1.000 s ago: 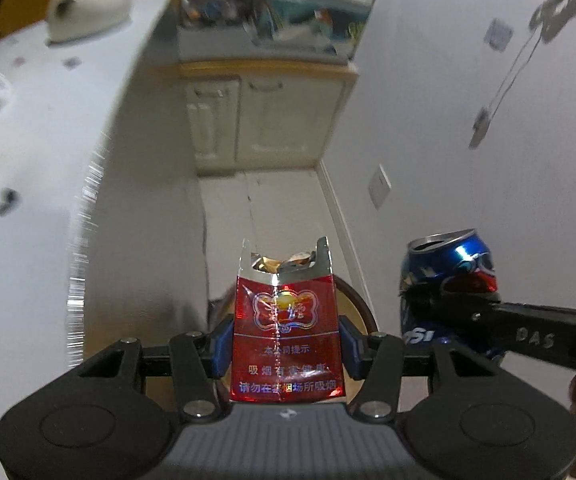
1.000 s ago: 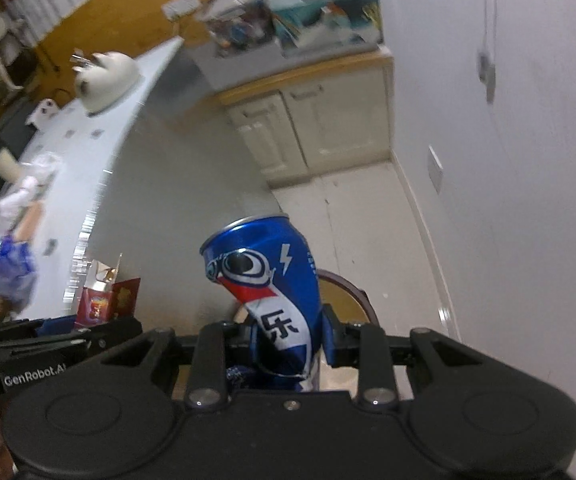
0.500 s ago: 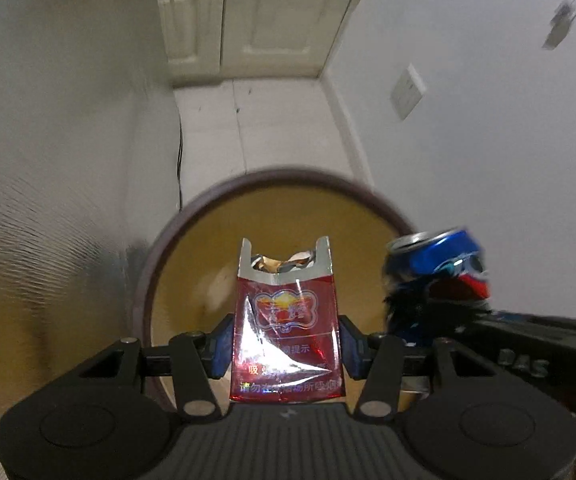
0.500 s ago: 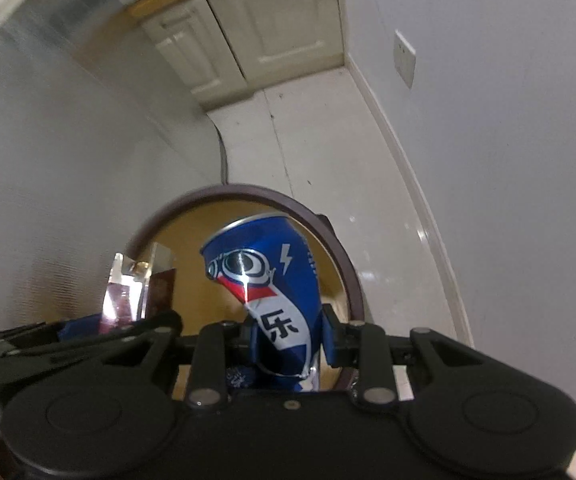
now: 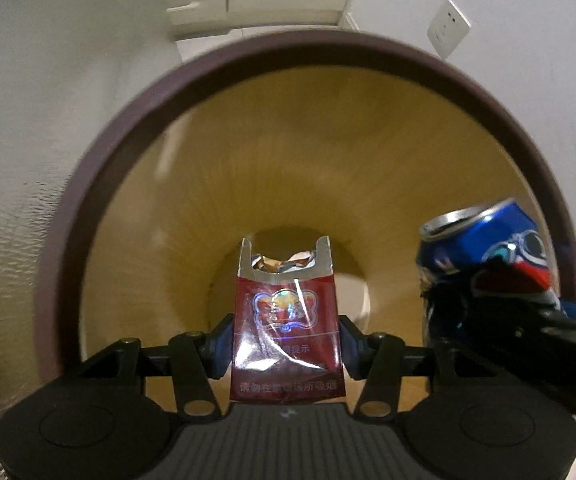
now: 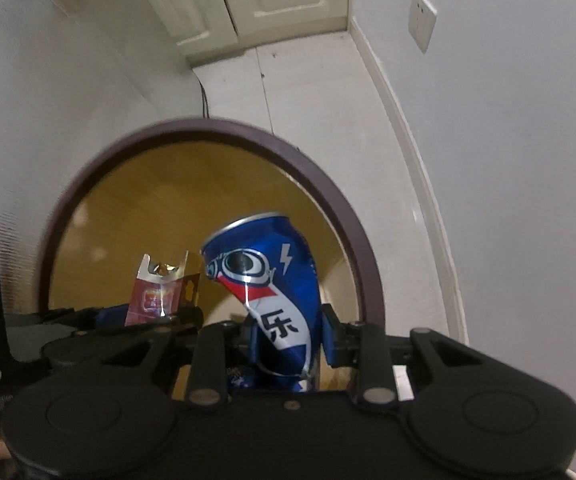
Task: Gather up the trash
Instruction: 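Open the left gripper dropping the pack while the right gripper releases the can into the bin, then raise both grippers away from the bin back toward the table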
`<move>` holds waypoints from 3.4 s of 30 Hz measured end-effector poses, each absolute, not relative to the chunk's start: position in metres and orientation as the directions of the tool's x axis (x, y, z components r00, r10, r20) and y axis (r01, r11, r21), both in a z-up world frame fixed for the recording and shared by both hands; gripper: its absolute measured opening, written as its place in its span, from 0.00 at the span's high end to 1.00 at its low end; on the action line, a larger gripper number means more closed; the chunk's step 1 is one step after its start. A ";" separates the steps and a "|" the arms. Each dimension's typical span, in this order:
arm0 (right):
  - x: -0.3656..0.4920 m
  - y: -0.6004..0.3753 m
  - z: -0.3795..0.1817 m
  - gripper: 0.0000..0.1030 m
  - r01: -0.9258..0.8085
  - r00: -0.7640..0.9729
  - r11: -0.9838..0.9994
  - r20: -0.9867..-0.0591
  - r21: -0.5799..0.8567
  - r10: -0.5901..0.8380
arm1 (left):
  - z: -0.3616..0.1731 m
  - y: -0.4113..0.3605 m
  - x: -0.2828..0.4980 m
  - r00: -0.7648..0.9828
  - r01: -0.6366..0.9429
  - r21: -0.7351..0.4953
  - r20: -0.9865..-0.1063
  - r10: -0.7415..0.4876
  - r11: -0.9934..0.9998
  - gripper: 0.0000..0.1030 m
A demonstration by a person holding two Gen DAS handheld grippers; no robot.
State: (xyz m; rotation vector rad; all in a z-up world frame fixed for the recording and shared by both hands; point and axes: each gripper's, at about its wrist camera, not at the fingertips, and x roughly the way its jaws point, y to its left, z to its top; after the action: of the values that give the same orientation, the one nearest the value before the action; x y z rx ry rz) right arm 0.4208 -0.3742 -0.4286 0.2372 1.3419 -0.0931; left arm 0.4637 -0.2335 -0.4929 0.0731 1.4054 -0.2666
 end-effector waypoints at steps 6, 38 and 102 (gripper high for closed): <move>0.424 -0.360 -0.438 0.71 0.146 0.242 0.987 -0.970 0.074 0.037 | -0.494 -0.229 0.462 0.157 0.211 -0.117 -0.976 -0.152 0.970 0.47; 0.435 -0.368 -0.473 0.63 0.234 0.168 0.904 -0.930 0.359 0.326 | -0.414 -0.178 0.438 0.199 0.006 -0.140 -0.970 -0.139 0.990 0.31; 0.310 -0.398 -0.189 0.00 0.032 0.437 0.975 -0.881 0.218 0.182 | -0.162 -0.152 0.313 0.443 0.089 -0.105 -0.886 -0.134 0.990 0.00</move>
State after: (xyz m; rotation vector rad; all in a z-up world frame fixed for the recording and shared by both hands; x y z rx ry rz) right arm 0.3105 -0.3983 -0.1888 0.2144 1.1171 0.0941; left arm 0.3133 -0.1518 -0.1624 -0.0450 1.1033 -0.1385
